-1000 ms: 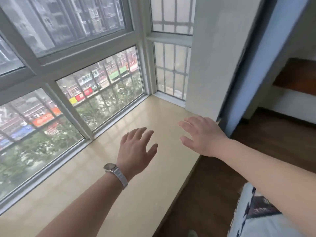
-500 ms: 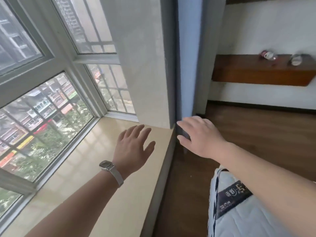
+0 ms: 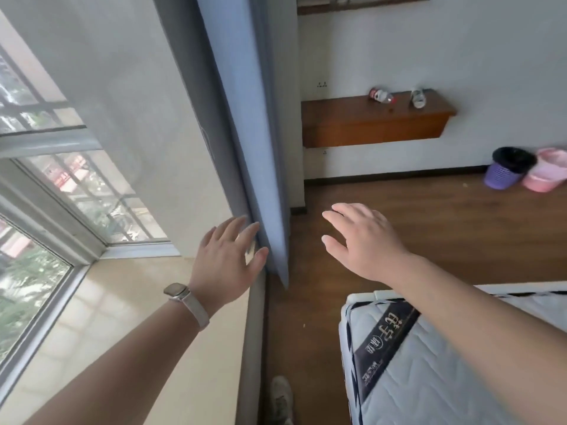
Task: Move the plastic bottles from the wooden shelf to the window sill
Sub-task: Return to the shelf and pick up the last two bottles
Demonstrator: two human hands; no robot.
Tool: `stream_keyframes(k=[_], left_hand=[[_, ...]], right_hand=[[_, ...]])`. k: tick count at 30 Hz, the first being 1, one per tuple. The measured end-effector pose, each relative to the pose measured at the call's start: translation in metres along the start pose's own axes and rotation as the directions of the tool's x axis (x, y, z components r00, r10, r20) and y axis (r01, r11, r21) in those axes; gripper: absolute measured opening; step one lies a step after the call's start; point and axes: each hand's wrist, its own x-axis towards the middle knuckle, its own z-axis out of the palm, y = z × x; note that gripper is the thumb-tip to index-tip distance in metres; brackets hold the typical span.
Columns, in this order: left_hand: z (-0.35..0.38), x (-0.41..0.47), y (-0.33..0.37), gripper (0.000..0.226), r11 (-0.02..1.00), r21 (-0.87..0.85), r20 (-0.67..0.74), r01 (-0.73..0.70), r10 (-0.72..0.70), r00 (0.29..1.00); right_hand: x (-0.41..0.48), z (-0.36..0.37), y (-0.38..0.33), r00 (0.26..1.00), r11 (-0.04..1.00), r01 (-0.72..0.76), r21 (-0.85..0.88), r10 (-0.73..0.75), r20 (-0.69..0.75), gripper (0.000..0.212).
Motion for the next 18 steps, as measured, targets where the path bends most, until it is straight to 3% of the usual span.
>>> stream_keyframes(k=[13, 18], left_hand=[[0.059, 0.176, -0.068, 0.058, 0.983, -0.055, 0.026, -0.175, 0.177, 0.984], [0.080, 0.238, -0.086, 0.056, 0.968, -0.089, 0.005, -0.234, 0.235, 0.972]], right_hand=[[0.143, 0.017, 0.034, 0.977, 0.969, -0.183, -0.166, 0.199, 0.084, 0.069], [0.184, 0.012, 0.044, 0.963, 0.945, -0.251, -0.209, 0.266, 0.044, 0.068]])
